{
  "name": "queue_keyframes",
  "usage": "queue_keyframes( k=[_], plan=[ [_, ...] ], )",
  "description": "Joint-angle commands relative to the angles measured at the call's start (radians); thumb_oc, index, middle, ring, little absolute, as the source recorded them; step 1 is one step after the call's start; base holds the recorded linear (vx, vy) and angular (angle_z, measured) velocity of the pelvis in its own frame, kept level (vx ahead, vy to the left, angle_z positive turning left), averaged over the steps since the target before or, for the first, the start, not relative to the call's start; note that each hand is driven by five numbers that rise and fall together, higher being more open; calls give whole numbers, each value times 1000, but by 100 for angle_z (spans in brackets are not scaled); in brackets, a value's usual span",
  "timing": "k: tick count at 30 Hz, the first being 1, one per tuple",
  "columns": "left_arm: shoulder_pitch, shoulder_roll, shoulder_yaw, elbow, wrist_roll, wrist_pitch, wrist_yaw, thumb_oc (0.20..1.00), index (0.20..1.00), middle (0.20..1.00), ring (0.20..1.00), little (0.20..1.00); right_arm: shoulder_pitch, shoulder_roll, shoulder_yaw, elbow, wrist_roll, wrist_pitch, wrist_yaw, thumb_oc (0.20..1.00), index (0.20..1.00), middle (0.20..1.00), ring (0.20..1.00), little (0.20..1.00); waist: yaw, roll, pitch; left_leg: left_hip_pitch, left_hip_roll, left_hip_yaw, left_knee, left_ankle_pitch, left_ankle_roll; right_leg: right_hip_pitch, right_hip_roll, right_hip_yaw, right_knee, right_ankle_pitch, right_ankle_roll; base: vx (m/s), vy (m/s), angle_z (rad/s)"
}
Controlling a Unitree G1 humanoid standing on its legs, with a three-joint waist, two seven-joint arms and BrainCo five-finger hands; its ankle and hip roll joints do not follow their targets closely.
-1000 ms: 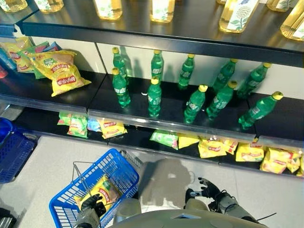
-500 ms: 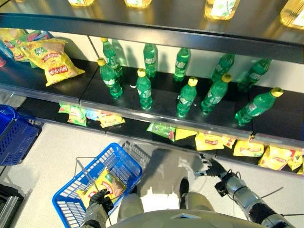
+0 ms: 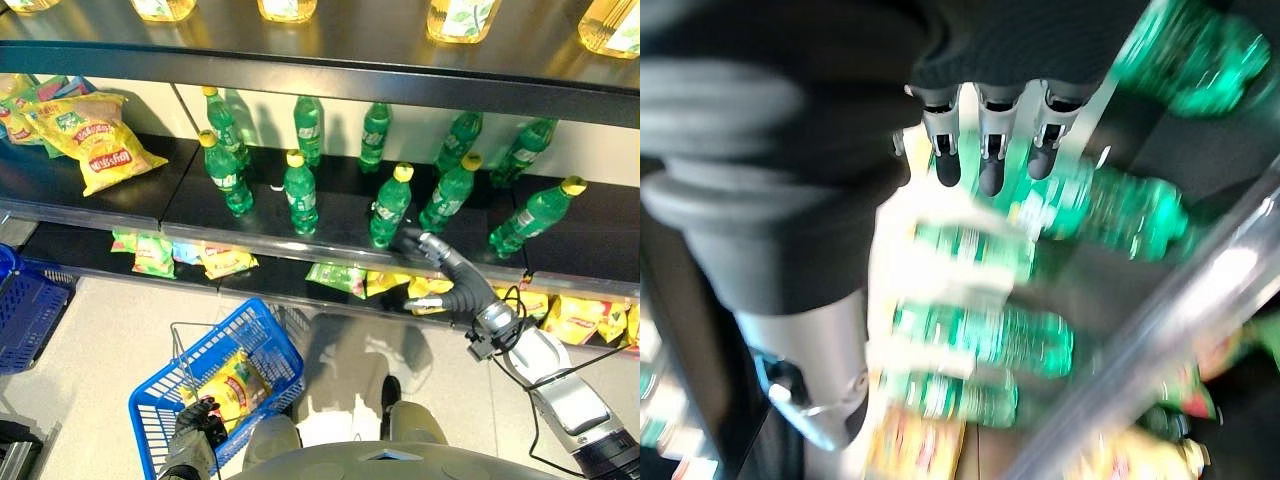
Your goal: Pick up the snacks into the basket
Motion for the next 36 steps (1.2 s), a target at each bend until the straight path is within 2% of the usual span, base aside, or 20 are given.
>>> queue_keyframes(
  k=[1,2,3,9,16,17,19,21,22,23,25,36],
  plan=[
    [-44,50,38,-8,15,-64,81,200,200,200,200,200,-48,37,-20,-30,-90,-63,-153,1000,1000,1000,1000,1000,-3,-46,52,-40,13,-33,143,-107,34,-36,-46,42,-26,77,49,-188,36,-5],
    [-51,45,25,-22,12,-68,109,200,200,200,200,200,-71,60,-20,-5,-115,-52,-223,1000,1000,1000,1000,1000,0,-45,74,-67,13,-37,167,-111,36,-58,-48,44,-10,78,51,-110,17,-8],
    [-51,45,25,-23,12,-68,109,200,200,200,200,200,-72,60,-19,-4,-116,-53,-224,1000,1000,1000,1000,1000,0,-45,73,-71,13,-38,170,-112,36,-61,-48,44,-8,78,51,-126,22,-10],
    [-79,33,-54,-93,3,-78,173,200,200,200,200,200,-219,128,37,122,-190,-2,-408,1000,1000,1000,1000,1000,15,-24,132,-163,-2,-59,229,-110,36,-122,-64,34,34,80,52,-88,21,2],
    [-98,26,-117,-149,-23,-89,204,200,200,200,200,200,-398,201,115,255,-192,34,-512,1000,1000,1000,1000,1000,37,1,169,-225,-14,-78,254,-100,41,-174,-73,28,57,83,48,-38,16,9],
    [-102,24,-140,-176,-30,-94,215,200,200,200,200,200,-461,225,129,283,-205,45,-557,1000,1000,1000,1000,1000,47,9,181,-242,-17,-85,259,-97,44,-185,-77,25,60,85,46,-19,12,13],
    [-100,22,-150,-184,-32,-92,215,200,200,200,200,200,-486,237,130,296,-209,49,-579,1000,1000,1000,1000,1000,50,12,186,-249,-19,-89,262,-96,45,-190,-77,23,61,87,44,-6,8,12],
    [-100,19,-172,-198,-37,-95,226,200,200,200,200,200,-546,265,130,322,-217,59,-637,1000,1000,1000,1000,1000,58,19,194,-261,-22,-94,263,-93,47,-200,-77,21,62,89,42,4,16,8],
    [-104,16,-183,-197,-40,-95,232,200,200,200,200,200,-590,294,118,338,-225,65,-699,1000,1000,1000,1000,1000,65,26,203,-271,-23,-97,271,-96,49,-204,-76,19,66,86,38,10,16,12],
    [-105,17,-183,-197,-40,-95,232,200,200,200,200,200,-591,295,118,338,-225,65,-699,1000,1000,1000,1000,1000,65,25,201,-273,-25,-97,268,-92,49,-206,-77,19,63,89,38,15,11,8],
    [-98,15,-198,-228,-52,-99,243,200,200,200,200,200,-646,321,100,343,-229,77,-763,1000,1000,1000,1000,1000,75,32,213,-282,-29,-102,267,-92,53,-215,-76,15,68,88,34,12,15,7],
    [-108,12,-231,-263,-54,-91,255,200,200,200,200,200,-778,373,32,427,-204,117,-894,1000,1000,1000,1000,1000,91,47,230,-312,-47,-116,255,-82,63,-237,-78,13,67,92,26,2,3,1]
  ],
)
